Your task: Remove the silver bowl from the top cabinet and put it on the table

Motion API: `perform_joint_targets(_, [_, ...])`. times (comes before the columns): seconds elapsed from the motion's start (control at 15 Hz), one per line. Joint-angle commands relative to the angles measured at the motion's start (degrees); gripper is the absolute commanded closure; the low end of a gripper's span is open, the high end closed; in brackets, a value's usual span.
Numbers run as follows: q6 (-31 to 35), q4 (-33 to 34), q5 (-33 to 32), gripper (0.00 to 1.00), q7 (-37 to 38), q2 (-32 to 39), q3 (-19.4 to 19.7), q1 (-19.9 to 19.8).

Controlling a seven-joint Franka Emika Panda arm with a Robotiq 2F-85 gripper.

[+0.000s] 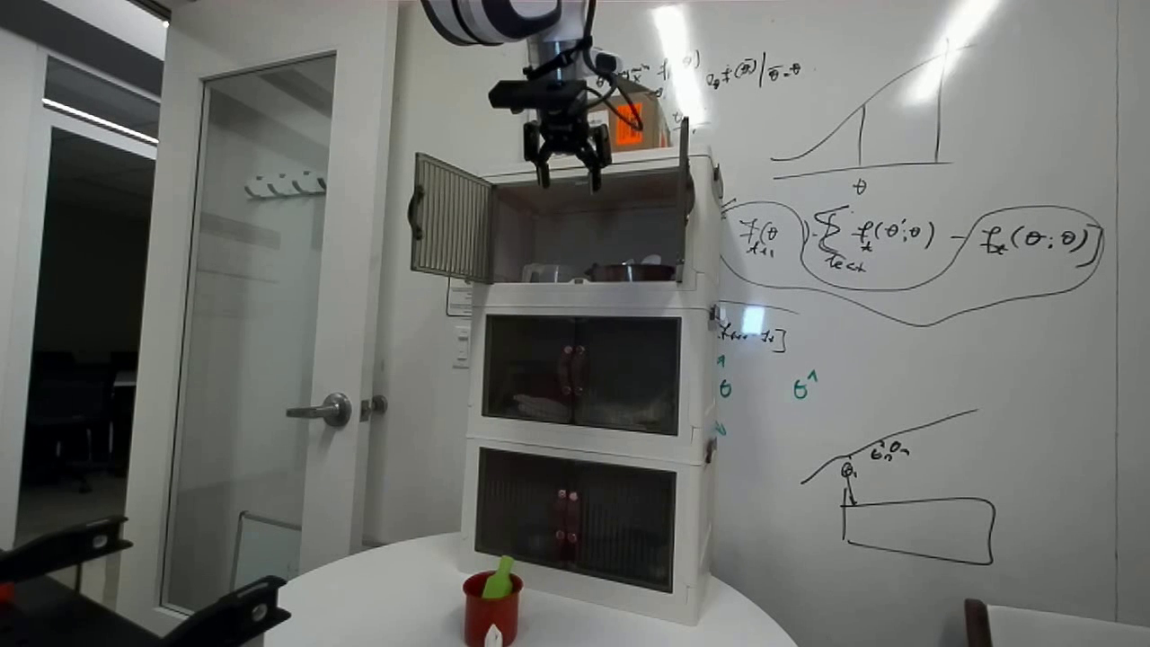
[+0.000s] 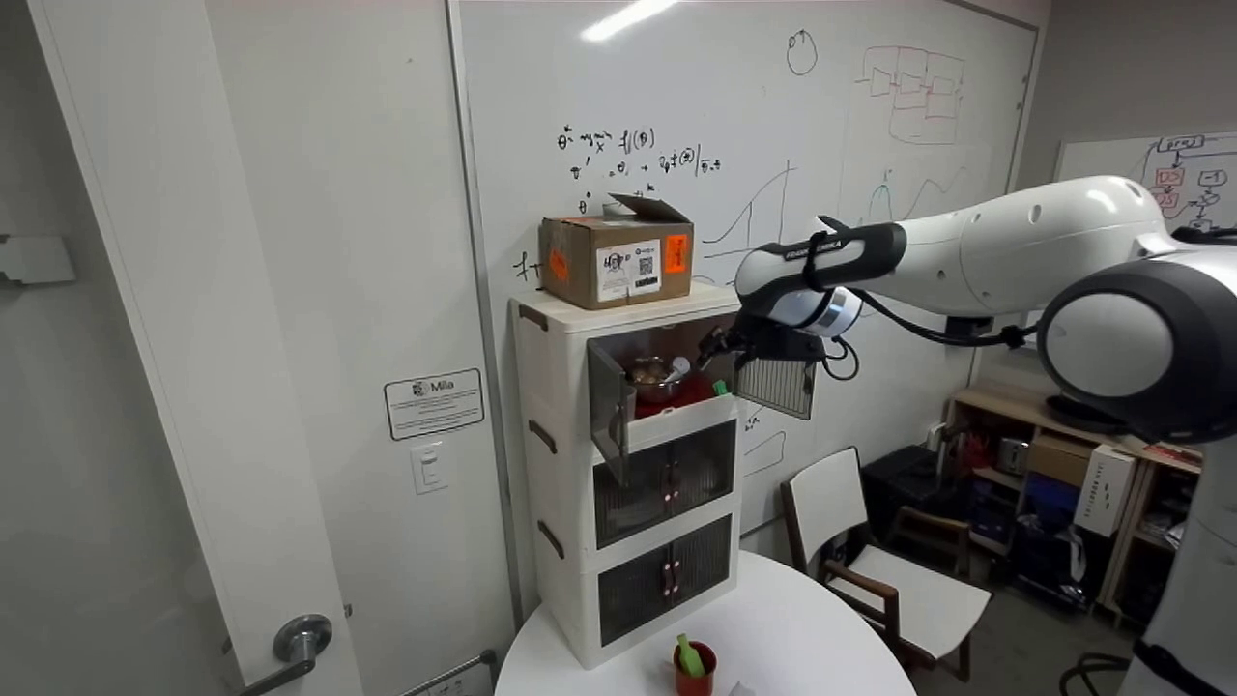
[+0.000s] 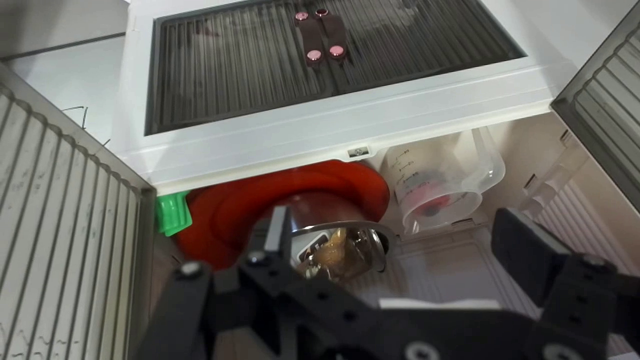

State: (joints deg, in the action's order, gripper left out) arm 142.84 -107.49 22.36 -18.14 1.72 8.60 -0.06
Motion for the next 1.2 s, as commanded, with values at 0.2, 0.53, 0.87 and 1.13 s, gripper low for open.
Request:
perform_joint_targets(0.2, [7.8, -5.2, -4.7, 0.0, 14.8, -0.9, -0.9, -3.9])
perform_joint_targets(0.53, [14.4, -6.1, -4.0, 0.0, 27.5, 2.6, -0.5, -6.0])
perform_joint_targets(0.87, [23.4, -2.5, -5.0, 0.0, 43.4, 9.9, -0.1, -3.9])
perform_joint_targets(1.13, [28.1, 2.7, -7.1, 0.0, 50.5, 16.0, 0.8, -1.0])
